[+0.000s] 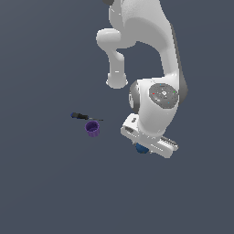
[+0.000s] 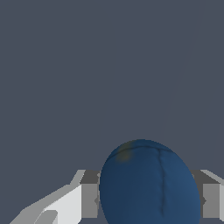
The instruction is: Pick up a designated object from a clutter of objects.
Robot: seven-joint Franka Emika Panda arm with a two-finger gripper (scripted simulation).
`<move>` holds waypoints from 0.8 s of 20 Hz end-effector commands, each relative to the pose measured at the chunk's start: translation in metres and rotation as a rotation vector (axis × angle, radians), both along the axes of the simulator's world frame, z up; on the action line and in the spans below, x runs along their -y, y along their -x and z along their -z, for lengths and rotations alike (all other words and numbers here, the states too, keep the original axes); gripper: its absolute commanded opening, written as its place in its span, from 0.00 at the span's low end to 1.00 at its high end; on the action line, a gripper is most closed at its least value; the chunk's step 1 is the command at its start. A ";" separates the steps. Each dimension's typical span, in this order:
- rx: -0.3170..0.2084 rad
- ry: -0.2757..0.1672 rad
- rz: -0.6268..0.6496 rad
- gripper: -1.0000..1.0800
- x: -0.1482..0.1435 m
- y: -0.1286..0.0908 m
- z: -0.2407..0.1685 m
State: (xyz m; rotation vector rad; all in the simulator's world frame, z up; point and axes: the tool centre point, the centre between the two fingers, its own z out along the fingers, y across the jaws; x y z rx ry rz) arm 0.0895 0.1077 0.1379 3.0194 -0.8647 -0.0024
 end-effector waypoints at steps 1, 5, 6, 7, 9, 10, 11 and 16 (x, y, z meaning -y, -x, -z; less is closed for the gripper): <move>0.002 0.000 0.000 0.00 -0.004 0.009 -0.026; 0.002 0.000 0.000 0.00 -0.009 0.024 -0.069; 0.002 0.000 0.000 0.00 -0.011 0.028 -0.080; 0.002 0.000 0.000 0.00 -0.013 0.032 -0.091; 0.002 0.000 0.000 0.00 -0.016 0.039 -0.114; 0.002 0.000 0.000 0.00 -0.017 0.043 -0.126; 0.002 0.000 0.000 0.00 -0.019 0.047 -0.137; 0.002 0.001 0.000 0.00 -0.026 0.063 -0.187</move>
